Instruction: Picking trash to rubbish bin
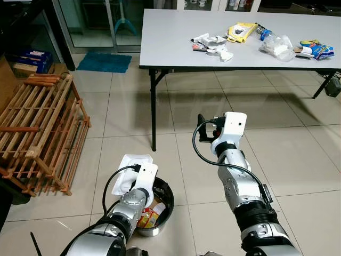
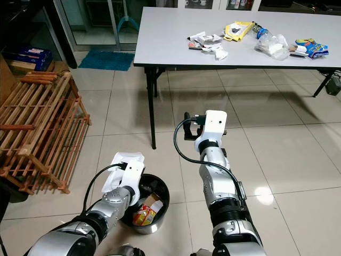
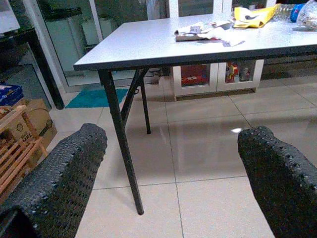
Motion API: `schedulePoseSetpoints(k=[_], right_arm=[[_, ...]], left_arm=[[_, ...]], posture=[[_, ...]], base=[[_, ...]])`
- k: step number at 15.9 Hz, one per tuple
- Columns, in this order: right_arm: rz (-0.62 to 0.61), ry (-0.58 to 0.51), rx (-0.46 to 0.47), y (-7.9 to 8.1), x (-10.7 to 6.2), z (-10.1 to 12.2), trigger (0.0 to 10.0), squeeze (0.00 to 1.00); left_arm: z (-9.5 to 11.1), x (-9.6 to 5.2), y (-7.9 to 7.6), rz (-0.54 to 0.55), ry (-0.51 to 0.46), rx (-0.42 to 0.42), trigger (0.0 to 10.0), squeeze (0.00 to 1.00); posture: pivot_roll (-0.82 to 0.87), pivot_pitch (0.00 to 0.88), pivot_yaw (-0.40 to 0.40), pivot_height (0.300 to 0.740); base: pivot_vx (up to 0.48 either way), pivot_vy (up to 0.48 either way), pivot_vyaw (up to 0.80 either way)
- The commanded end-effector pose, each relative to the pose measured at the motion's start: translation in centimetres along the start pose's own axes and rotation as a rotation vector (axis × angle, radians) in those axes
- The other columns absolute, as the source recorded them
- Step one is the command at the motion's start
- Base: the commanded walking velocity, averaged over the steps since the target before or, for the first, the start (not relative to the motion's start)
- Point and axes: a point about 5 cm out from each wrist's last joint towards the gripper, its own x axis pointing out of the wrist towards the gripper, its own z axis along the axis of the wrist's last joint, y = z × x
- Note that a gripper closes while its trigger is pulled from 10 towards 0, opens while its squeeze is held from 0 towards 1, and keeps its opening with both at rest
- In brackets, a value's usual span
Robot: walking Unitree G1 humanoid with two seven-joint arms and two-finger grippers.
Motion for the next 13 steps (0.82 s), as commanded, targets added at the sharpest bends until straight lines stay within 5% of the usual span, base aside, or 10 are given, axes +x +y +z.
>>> schedulePoseSetpoints(k=[1,2,3,7,13], right_arm=[[-0.004,-0.004,0.004,-0.1,0.0,0.2,10.0,0.00],[-0.003,-0.003,0.004,-0.1,0.0,0.2,10.0,0.00],[0.003,0.002,0.004,0.0,0.0,0.1,10.0,0.00],[0.123,0.045,-0.006,1.4,-0.2,-0.4,10.0,0.00],[0.337,0.038,0.038,4.9,0.0,0.5,10.0,0.00]], left_arm=[[0.8,0.1,-0.2,-0.014,-0.021,0.035,10.0,1.00],[0.9,0.2,-0.3,-0.024,-0.019,0.065,10.0,0.91],[1.0,0.2,-0.5,-0.038,-0.019,0.124,10.0,0.00],[1.2,0.2,-1.0,-0.075,-0.030,0.246,10.0,0.00],[0.8,0.2,-1.0,-0.069,-0.021,0.231,10.0,0.00]], posture=[[-0.03,0.033,-0.012,0.716],[-0.02,0.033,-0.012,0.716],[-0.02,0.032,-0.012,0.716],[-0.02,0.034,-0.013,0.716],[-0.02,0.035,-0.018,0.716]], base=[[0.000,0.000,0.00],[0.000,0.000,0.00],[0.000,0.000,0.00],[0.000,0.000,0.00],[0.000,0.000,0.00]])
